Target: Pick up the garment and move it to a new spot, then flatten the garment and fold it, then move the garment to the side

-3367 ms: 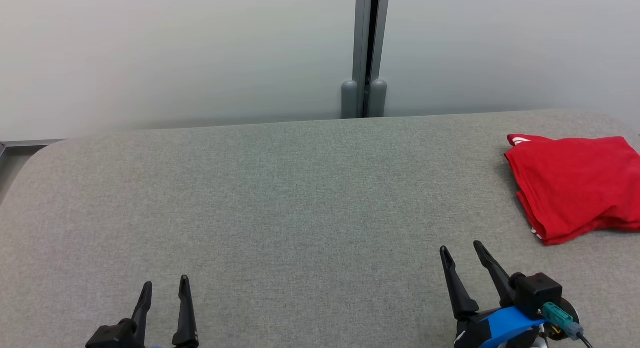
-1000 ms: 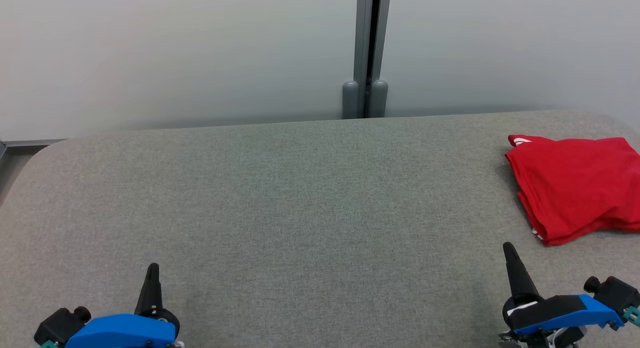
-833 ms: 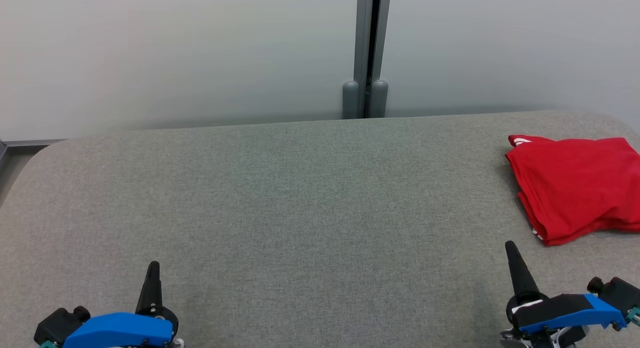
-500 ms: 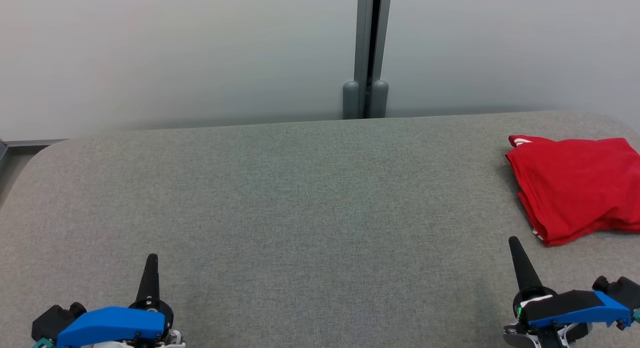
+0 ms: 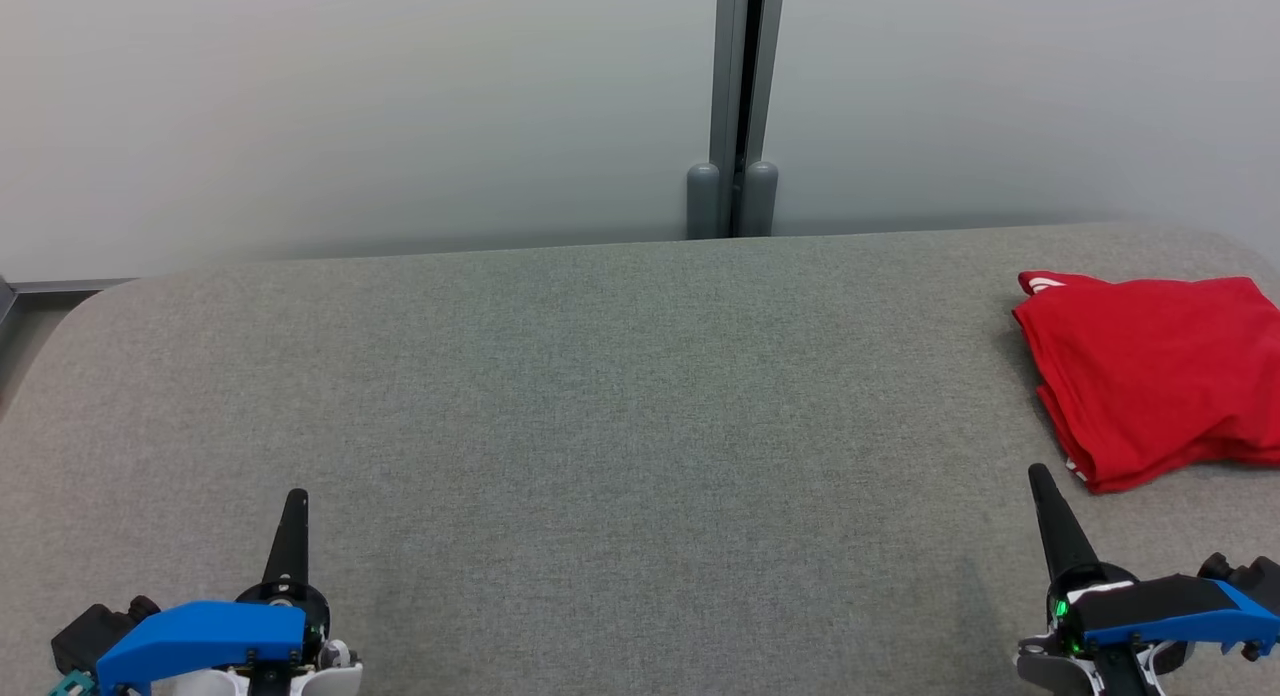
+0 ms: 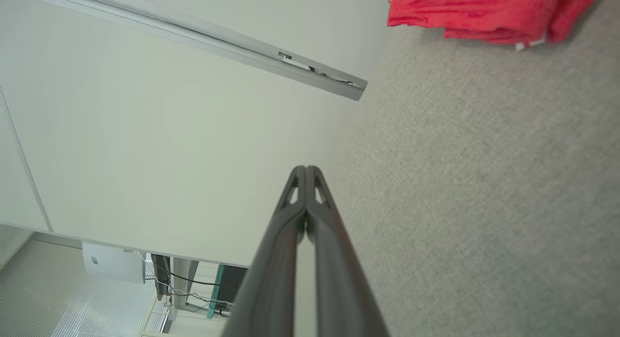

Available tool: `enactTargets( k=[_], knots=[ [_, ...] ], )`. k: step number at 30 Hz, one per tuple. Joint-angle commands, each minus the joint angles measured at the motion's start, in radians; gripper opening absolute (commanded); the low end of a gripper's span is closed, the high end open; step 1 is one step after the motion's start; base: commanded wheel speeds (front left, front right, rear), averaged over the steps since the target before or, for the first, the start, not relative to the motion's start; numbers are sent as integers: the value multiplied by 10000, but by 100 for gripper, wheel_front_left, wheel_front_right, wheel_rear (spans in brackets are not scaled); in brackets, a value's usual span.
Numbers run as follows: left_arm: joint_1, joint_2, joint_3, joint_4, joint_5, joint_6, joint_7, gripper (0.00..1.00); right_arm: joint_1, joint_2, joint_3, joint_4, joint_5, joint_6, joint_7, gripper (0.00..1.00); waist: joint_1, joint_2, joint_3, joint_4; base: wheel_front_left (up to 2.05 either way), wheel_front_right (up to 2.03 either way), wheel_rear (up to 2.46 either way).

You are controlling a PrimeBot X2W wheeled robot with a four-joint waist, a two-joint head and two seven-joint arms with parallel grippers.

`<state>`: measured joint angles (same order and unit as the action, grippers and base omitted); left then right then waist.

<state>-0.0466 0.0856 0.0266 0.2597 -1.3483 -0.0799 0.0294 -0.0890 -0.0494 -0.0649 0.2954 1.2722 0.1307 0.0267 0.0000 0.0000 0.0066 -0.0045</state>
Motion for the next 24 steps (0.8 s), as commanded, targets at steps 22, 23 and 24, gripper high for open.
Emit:
enactTargets(
  k=[22, 23, 24],
  knots=[
    [-484, -201, 544, -133, -1534, -333, 506, 0, -217, -14, -308, -366, 1974, 0, 524, 0, 0, 0, -18, 23, 0, 0, 0],
    [-492, -210, 563, -134, -1585, -348, 525, 0, -218, -14, -319, -377, 2049, 0, 541, 0, 0, 0, -19, 24, 0, 0, 0],
    [-506, -218, 583, -135, -1650, -356, 547, 0, -221, -14, -329, -387, 2126, 0, 568, 0, 0, 0, -19, 25, 0, 0, 0]
  ],
)
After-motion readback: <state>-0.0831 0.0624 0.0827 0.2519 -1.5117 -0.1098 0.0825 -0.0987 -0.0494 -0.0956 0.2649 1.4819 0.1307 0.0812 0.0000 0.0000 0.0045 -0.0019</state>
